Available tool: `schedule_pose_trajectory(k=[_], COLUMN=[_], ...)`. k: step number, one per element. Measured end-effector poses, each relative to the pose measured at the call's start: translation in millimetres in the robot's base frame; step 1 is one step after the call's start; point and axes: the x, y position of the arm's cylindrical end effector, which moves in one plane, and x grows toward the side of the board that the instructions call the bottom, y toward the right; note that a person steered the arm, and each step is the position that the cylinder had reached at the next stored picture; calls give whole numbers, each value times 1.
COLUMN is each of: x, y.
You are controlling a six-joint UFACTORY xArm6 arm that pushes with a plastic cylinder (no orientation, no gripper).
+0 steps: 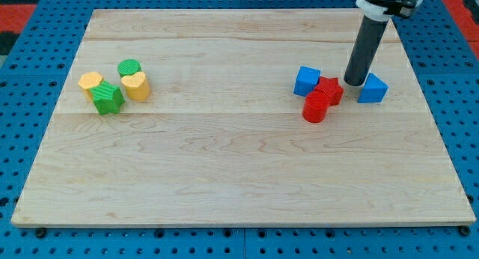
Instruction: Separate the green blocks from yellow blocks
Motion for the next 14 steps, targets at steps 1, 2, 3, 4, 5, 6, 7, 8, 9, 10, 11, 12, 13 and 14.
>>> schedule_pose_trajectory(k=[1,2,3,4,5,6,7,8,9,10,11,12,13,14], x=[8,34,87,100,96,96,96,96,96,91,86,82,59,39], y=[-39,-101,-128,-126,-205,-314,-371,-388,-388,-391,-397,-401,-401,-398])
